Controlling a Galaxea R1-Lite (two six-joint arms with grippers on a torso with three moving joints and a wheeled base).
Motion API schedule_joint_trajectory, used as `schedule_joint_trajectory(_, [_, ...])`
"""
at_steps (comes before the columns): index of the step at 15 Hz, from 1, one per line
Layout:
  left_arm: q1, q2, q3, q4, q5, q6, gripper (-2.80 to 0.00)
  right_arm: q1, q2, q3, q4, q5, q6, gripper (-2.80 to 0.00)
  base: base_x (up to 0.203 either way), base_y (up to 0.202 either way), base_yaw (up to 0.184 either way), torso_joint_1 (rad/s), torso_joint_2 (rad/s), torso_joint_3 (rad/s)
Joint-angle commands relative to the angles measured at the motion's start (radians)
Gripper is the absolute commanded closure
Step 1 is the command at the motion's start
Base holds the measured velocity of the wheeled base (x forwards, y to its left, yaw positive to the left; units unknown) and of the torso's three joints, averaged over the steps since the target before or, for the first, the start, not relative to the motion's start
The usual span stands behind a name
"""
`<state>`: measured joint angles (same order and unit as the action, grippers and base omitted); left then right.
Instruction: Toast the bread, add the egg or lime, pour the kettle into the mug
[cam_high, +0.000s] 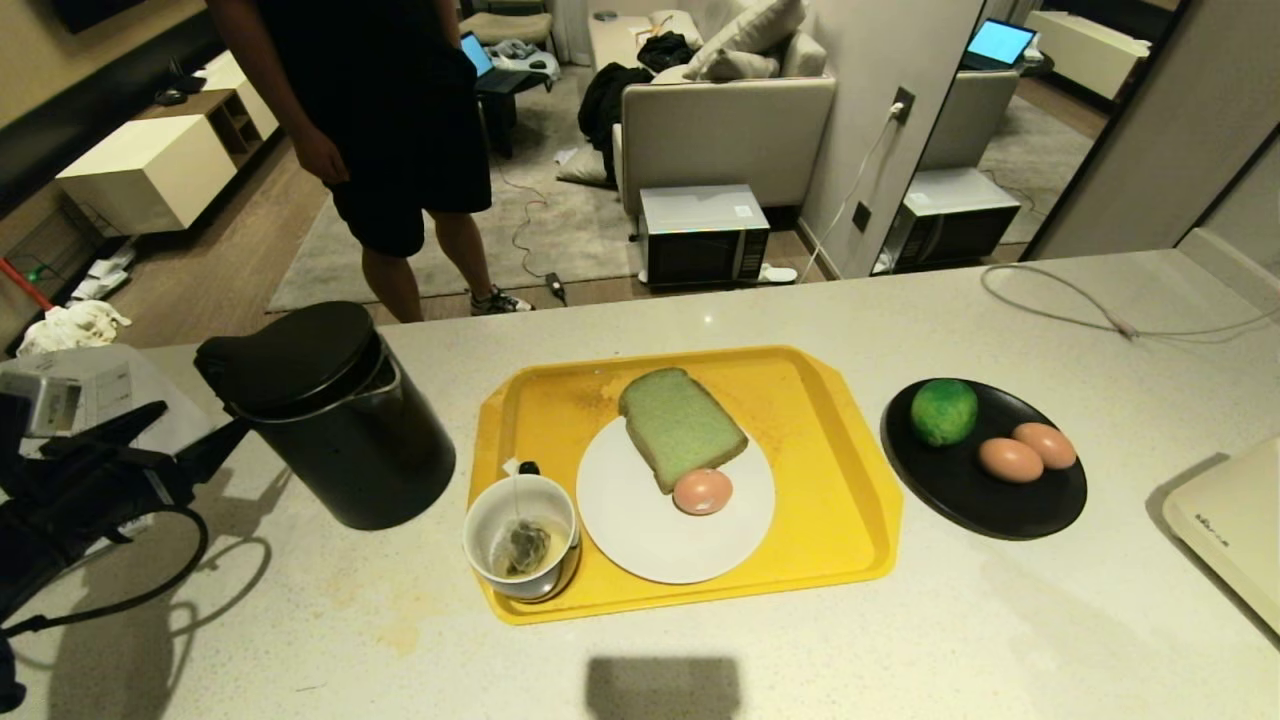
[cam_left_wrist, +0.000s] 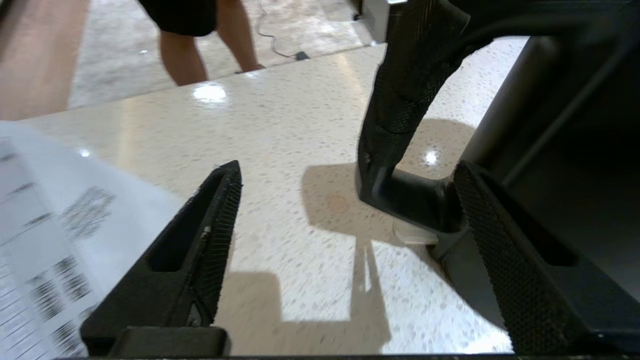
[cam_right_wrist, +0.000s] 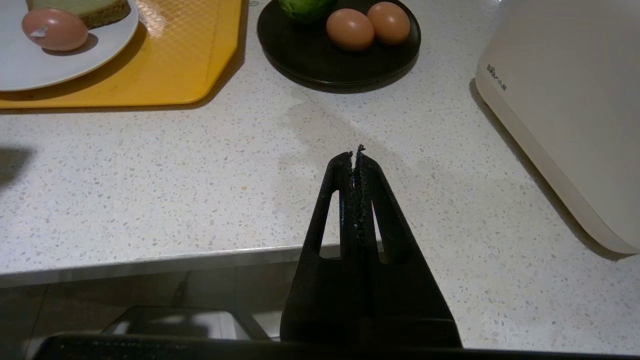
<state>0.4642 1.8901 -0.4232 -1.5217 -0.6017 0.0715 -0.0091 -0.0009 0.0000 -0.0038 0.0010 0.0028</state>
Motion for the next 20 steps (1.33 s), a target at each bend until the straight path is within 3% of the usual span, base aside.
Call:
schedule_joint_trajectory(1, [0.026,-0.082,0.040,-0.008,-0.003,-0.002,-2.80,0.000,0.001,0.002,-0.001,0.001,0.000,0.00,0.000,0.000,0.000,0.000,0.00,0.000])
schedule_joint_trajectory(7, [0.029,-0.325,0.056,-0.008,-0.007,-0.070,-2.80,0.000,0.001,0.002,-0.001,0.001,0.000,0.00,0.000,0.000,0.000,0.000,0.00,0.000])
schedule_joint_trajectory(8, [0.025,-0.353,0.055,-0.008,-0.009,-0.076,0.00,0.000,0.001,0.002,-0.001,0.000,0.000,0.00,0.000,0.000,0.000,0.000,0.00,0.000])
schedule_joint_trajectory(11, [0.001,-0.408,-0.011,0.012,-0.001,-0.079,0.00,0.000,0.001,0.002,-0.001,-0.001,0.000,0.00,0.000,0.000,0.000,0.000,0.00,0.000])
schedule_joint_trajectory(13, [-0.015,-0.486,-0.024,0.121,-0.001,-0.077,0.00,0.000,0.001,0.002,-0.001,0.001,0.000,0.00,0.000,0.000,0.000,0.000,0.00,0.000])
schedule_joint_trajectory(16, [-0.091,-0.643,-0.112,0.501,0.000,-0.059,0.00,0.000,0.001,0.002,-0.001,0.001,0.000,0.00,0.000,0.000,0.000,0.000,0.00,0.000])
schedule_joint_trajectory(20, [-0.122,-0.775,-0.415,1.145,0.003,0.033,0.00,0.000,0.001,0.002,-0.001,0.001,0.000,0.00,0.000,0.000,0.000,0.000,0.00,0.000])
